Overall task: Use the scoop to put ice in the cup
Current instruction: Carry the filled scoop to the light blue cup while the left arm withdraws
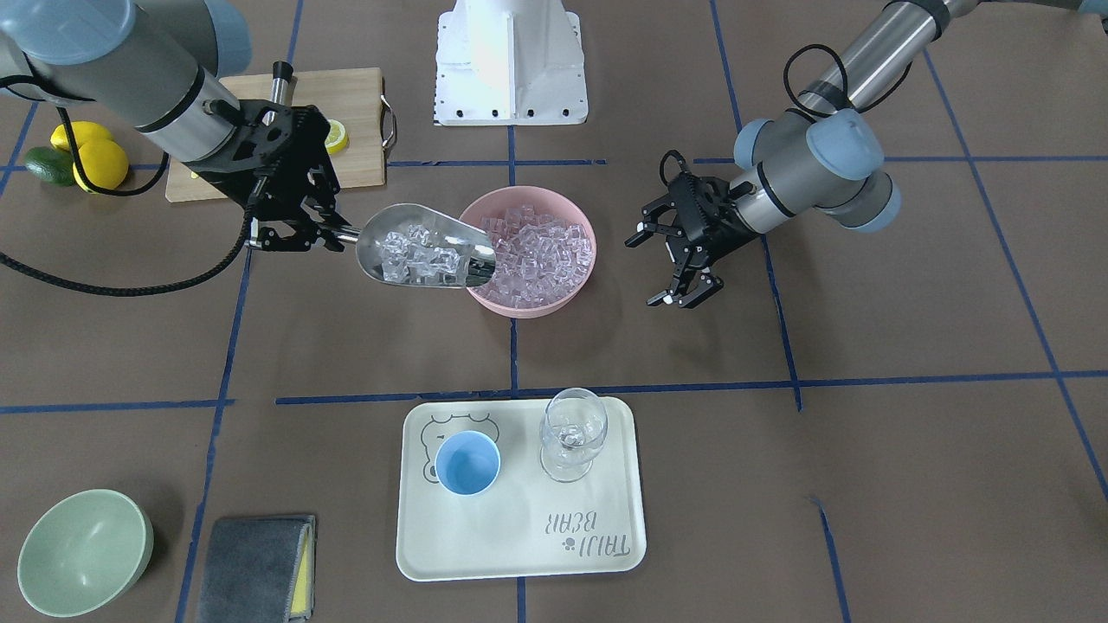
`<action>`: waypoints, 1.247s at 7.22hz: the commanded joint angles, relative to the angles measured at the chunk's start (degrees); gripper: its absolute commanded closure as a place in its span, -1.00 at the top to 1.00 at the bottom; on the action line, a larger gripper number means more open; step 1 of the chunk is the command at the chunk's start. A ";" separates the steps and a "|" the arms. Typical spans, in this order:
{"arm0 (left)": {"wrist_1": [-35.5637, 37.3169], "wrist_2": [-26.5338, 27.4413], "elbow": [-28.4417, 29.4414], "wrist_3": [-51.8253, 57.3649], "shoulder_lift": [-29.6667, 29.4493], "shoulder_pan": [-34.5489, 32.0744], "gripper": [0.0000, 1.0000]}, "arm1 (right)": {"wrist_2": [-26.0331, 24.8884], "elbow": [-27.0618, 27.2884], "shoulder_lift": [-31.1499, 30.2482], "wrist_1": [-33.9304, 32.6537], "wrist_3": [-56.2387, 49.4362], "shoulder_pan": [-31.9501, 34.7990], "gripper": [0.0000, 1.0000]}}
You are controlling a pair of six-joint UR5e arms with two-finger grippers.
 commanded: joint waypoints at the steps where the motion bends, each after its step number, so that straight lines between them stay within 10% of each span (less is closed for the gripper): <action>1: 1.05 -1.35 -1.91 -0.07 3.40 -6.05 1.00 | 0.47 0.06 0.81 -10.17 0.06 4.34 -1.00; 9: 34.00 -11.11 -9.31 0.72 8.85 -35.77 1.00 | -5.58 -3.72 5.11 -19.80 7.53 3.93 -1.00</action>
